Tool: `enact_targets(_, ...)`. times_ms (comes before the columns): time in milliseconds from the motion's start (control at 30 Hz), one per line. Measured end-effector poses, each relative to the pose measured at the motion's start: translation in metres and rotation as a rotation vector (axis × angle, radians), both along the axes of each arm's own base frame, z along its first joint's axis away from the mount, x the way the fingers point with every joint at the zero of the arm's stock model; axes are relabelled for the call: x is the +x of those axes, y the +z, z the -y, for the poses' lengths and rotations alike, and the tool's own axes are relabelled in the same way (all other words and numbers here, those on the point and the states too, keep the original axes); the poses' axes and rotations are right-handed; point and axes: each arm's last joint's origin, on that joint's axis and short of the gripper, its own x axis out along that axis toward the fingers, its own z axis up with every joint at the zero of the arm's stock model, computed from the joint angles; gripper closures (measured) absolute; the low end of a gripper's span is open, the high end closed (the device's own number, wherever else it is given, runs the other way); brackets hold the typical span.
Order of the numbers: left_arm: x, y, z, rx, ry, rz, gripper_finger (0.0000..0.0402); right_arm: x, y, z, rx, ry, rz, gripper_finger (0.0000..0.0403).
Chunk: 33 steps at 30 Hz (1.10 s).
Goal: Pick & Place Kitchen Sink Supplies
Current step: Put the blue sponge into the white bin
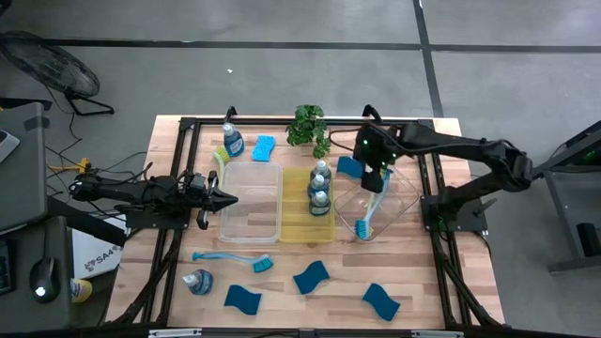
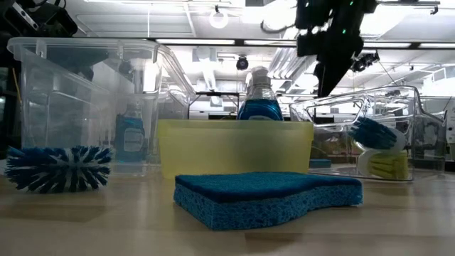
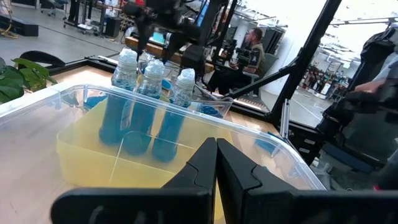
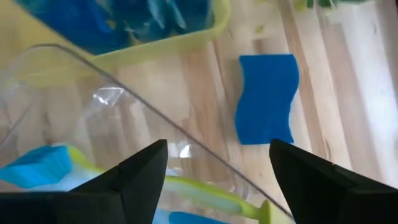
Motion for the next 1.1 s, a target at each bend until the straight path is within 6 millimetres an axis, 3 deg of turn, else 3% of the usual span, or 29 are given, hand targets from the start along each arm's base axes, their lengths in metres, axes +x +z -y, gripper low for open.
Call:
enact_targets(300,0.0,0.0,0.0,0.0,0.0,0.0,0.0399,0.019,-0.029,0.047,0.063,-0.068,-0.079,0.0126)
enact_targets(500,0.0,0.0,0.0,0.0,0.0,0.0,0.0399,0.041,-0.046,0.074,0.077,0.031,-0.168,0.0126)
enact_targets(767,0.0,0.0,0.0,0.0,0.0,0.0,0.0399,0.047,-0.072,0.08,0.101,0.129,-0.242,0.0115)
enact_targets(1100,0.0,0.0,0.0,0.0,0.0,0.0,0.0399,0.038,-0.095,0.076,0.1,0.087,-0.281,0.0055)
